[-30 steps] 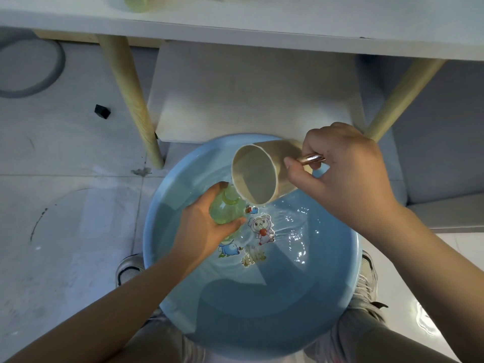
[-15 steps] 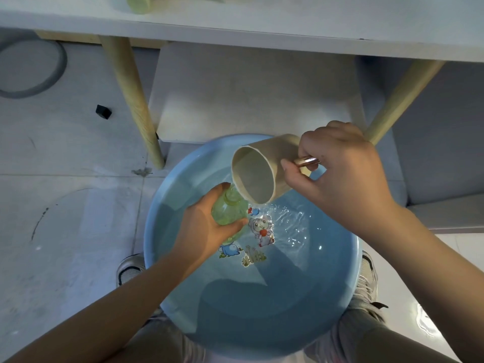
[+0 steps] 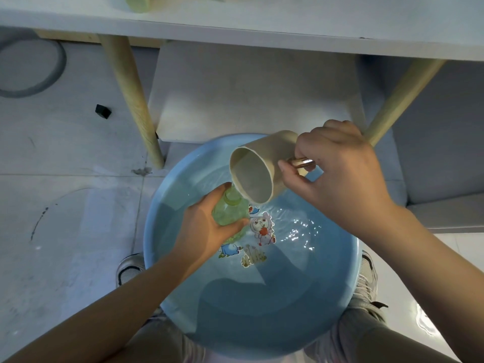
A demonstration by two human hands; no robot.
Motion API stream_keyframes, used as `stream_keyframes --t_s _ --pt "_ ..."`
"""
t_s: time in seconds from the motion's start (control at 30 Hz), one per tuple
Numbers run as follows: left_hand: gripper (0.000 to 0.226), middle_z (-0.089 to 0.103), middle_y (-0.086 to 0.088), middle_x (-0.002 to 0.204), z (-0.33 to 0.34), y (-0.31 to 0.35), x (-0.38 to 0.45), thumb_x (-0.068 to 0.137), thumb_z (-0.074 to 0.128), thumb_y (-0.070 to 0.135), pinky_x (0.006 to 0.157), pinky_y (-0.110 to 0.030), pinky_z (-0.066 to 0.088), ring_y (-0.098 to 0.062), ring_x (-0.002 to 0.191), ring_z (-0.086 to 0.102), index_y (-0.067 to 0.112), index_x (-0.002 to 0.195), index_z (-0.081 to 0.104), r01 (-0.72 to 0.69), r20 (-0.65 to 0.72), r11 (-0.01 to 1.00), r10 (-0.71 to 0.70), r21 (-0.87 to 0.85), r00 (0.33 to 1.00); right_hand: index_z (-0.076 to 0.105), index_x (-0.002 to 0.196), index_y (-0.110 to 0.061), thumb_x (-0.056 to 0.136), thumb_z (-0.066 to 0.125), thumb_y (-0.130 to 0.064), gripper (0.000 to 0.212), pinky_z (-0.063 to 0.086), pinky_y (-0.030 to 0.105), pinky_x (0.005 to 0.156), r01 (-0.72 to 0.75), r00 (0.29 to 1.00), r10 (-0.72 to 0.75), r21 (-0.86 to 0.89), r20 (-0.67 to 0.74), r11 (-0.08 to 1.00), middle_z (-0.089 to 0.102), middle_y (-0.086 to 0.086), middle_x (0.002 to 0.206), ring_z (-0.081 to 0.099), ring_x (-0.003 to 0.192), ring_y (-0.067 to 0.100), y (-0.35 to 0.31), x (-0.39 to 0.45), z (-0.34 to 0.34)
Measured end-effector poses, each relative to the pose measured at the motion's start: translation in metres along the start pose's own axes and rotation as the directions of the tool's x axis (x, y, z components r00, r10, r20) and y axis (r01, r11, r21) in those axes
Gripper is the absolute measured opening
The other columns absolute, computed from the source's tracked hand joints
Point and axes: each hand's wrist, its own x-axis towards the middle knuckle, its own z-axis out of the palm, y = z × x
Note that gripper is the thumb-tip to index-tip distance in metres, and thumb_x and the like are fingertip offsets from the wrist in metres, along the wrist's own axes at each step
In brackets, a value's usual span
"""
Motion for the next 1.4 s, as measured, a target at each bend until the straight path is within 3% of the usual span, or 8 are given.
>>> stream_keyframes --t_s 0.17,0.27,0.4,0.53,0.8,1.17,1.3,1.4 --pt "0.067 0.067 0.010 0.107 -0.0008 0.0009 0.0004 0.067 0.085 0.026 0.088 -0.004 0.041 0.000 0.099 0.059 0.025 0.128 0.056 -0.002 -0.010 1.000 0.002 -0.001 1.000 0.049 0.058 -0.007 0.075 0.064 -0.016 0.024 0.027 0.027 0.064 0.046 0.999 -0.046 -0.017 -0.004 0.999 0.032 -0.008 0.063 0.031 0.063 0.015 -0.0017 0.0002 0.0013" --pt "0.067 0.067 0.009 0.108 -0.0006 0.0013 0.0005 0.068 0.084 0.027 0.087 -0.001 0.039 -0.002 0.100 0.060 0.024 0.129 0.056 -0.009 -0.006 1.000 0.009 0.002 1.000 0.050 0.058 -0.007 0.076 0.064 -0.016 0.024 0.028 0.028 0.064 0.074 0.997 -0.074 -0.035 -0.007 0.997 0.039 -0.002 0.058 0.034 0.060 0.018 -0.0014 -0.0004 0.0022" --pt "0.068 0.067 0.008 0.111 0.0004 -0.0006 0.0004 0.068 0.084 0.027 0.089 -0.004 0.040 -0.004 0.102 0.061 0.023 0.130 0.055 0.000 -0.001 1.000 0.000 0.009 1.000 0.050 0.059 -0.007 0.076 0.064 -0.016 0.024 0.028 0.028 0.064 0.092 0.996 -0.092 -0.047 -0.013 0.995 0.045 0.003 0.055 0.040 0.058 0.023 -0.0013 -0.0001 0.0018" --pt "0.070 0.067 0.007 0.112 0.0005 -0.0002 0.0001 0.068 0.084 0.030 0.093 -0.018 0.046 -0.005 0.103 0.061 0.023 0.131 0.055 0.002 -0.006 1.000 -0.002 0.015 1.000 0.051 0.058 -0.007 0.076 0.066 -0.013 0.024 0.031 0.031 0.064 0.111 0.994 -0.112 -0.058 -0.015 0.992 0.048 0.005 0.055 0.044 0.058 0.026 -0.0010 0.0009 0.0022" --pt "0.064 0.068 0.010 0.103 0.0007 0.0026 -0.0001 0.068 0.084 0.029 0.083 -0.007 0.044 -0.002 0.093 0.062 0.026 0.126 0.058 0.005 -0.018 1.000 -0.005 0.028 1.000 0.052 0.057 -0.006 0.076 0.068 -0.009 0.025 0.030 0.030 0.065 0.160 0.986 -0.163 -0.069 -0.036 0.985 0.048 0.006 0.054 0.045 0.057 0.027 -0.0009 0.0009 0.0038" --pt "0.053 0.069 0.011 0.095 0.0011 -0.0003 0.0012 0.069 0.083 0.032 0.079 -0.019 0.050 -0.005 0.087 0.064 0.024 0.116 0.062 -0.010 -0.008 0.999 0.011 0.037 1.000 0.055 0.061 -0.006 0.085 0.062 -0.012 0.025 0.031 0.031 0.069 0.264 0.964 -0.266 -0.052 -0.027 0.963 0.050 0.007 0.059 0.038 0.067 0.021 -0.0006 -0.0012 0.0057" --pt "0.057 0.069 0.011 0.100 0.0014 -0.0014 0.0013 0.070 0.083 0.033 0.084 -0.019 0.050 -0.002 0.092 0.064 0.023 0.121 0.060 -0.019 0.010 1.000 0.019 0.015 1.000 0.054 0.061 -0.007 0.083 0.064 -0.011 0.025 0.031 0.031 0.069 0.247 0.968 -0.249 -0.052 -0.029 0.968 0.050 0.006 0.059 0.038 0.067 0.022 -0.0012 -0.0005 0.0047" --pt "0.060 0.067 0.015 0.101 0.0002 -0.0019 -0.0004 0.068 0.084 0.030 0.087 -0.011 0.046 0.002 0.093 0.062 0.028 0.123 0.058 0.005 0.003 1.000 -0.005 -0.013 1.000 0.053 0.060 -0.008 0.081 0.066 -0.014 0.026 0.029 0.028 0.066 0.122 0.991 -0.125 -0.053 -0.047 0.991 0.047 0.002 0.057 0.040 0.062 0.021 0.0013 -0.0022 0.0048"
